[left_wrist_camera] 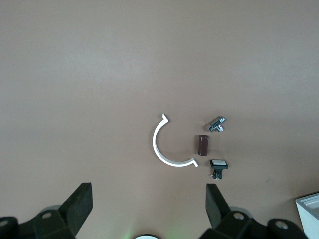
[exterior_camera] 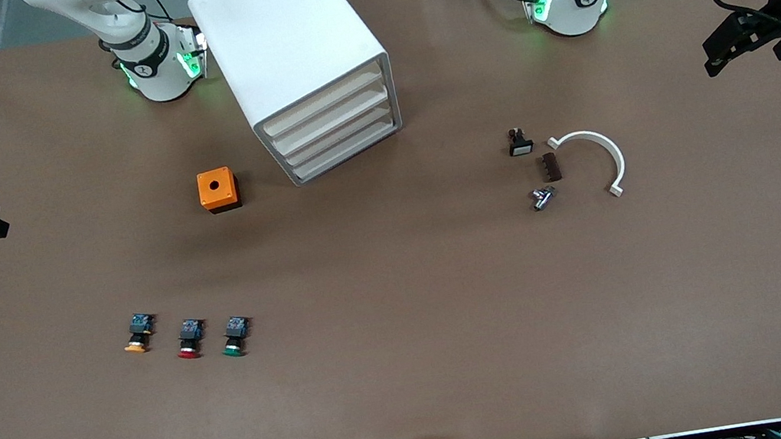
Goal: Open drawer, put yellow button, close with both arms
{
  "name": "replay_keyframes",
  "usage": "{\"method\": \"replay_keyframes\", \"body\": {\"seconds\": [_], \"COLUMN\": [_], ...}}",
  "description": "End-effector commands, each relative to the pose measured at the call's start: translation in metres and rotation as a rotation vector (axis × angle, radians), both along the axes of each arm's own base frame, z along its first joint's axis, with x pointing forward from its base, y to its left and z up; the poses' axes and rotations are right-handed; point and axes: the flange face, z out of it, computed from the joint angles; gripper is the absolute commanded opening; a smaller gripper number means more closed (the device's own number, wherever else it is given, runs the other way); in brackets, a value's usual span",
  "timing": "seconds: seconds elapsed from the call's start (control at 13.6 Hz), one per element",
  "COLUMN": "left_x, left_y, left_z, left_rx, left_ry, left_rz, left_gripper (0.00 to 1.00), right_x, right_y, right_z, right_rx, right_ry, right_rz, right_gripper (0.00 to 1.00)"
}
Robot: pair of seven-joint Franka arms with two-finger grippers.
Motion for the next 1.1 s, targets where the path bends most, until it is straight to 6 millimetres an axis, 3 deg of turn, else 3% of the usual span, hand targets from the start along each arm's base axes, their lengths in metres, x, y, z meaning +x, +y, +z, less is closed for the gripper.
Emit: {"method": "replay_keyframes", "body": {"seconds": [0.0, 0.29, 0.59, 0.81, 1.03], "left_x": [0.000, 0.005, 0.027, 0.049, 0.086], "left_y": [-0.003, 0.000, -0.003, -0.010, -0.039], "left_z": [0.009, 0.003, -0.036, -0.082, -0.122], "left_rx": [0.002, 0.004, 0.002, -0.013, -0.009], "left_ry": [0.010, 0.030, 0.103, 0.181, 0.226], "left_rz": [-0.002, -0.001, 0.009, 0.002, 0.039], "left_gripper": [1.00, 1.00, 1.00, 1.00, 1.00], "right_x": [-0.004, -0.005, -0.001, 0.019, 0.049], "right_y": [-0.005, -0.005, -0.007, -0.010, -0.021], "right_z": [0.002, 0.001, -0.003, -0.027, -0.070], "right_rx": [-0.017, -0.009, -0.005, -0.017, -0.027], "right_ry": [-0.004, 0.008, 0.009, -0.004, -0.009], "right_rz": [-0.004, -0.009, -0.004, -0.002, 0.068], "right_gripper": [1.00, 1.00, 1.00, 1.00, 1.00]}}
